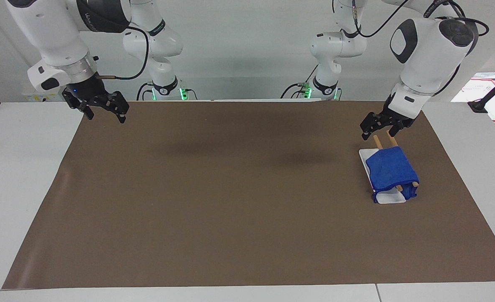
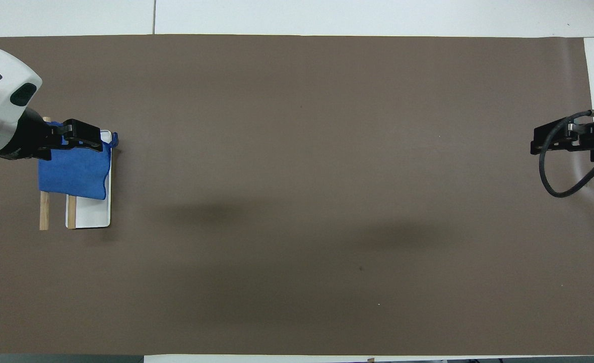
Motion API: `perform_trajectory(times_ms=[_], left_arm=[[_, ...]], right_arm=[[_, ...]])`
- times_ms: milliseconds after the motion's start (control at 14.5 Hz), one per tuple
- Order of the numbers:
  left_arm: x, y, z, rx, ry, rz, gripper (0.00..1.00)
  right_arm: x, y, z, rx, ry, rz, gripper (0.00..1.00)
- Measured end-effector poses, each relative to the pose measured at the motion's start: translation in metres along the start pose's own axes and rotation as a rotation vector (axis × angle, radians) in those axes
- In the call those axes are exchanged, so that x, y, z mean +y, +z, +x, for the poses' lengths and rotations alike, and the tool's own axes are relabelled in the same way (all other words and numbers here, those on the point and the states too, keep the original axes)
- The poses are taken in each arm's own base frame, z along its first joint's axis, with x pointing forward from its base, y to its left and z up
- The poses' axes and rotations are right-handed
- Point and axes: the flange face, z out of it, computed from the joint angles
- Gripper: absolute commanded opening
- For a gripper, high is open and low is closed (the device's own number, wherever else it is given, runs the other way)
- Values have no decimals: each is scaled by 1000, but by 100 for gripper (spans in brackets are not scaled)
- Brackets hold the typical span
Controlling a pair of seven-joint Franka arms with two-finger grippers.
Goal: Right arm passes towel to left arm to hang
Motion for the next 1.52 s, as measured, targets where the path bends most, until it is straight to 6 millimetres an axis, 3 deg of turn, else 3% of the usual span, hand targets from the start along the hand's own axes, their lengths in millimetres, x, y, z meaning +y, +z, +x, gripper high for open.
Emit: perform_trajectory(times_ms=[276, 621, 1517], left_arm=[[1, -17, -4, -20, 44, 3, 100], [17, -13, -9, -44, 96, 7, 100], [7, -17, -7, -30, 162, 42, 100]], right_arm=[[0, 0, 0, -1, 0, 0, 100], [0, 1, 0, -1, 0, 0, 100], [-1, 1, 0, -1, -2, 0, 100]])
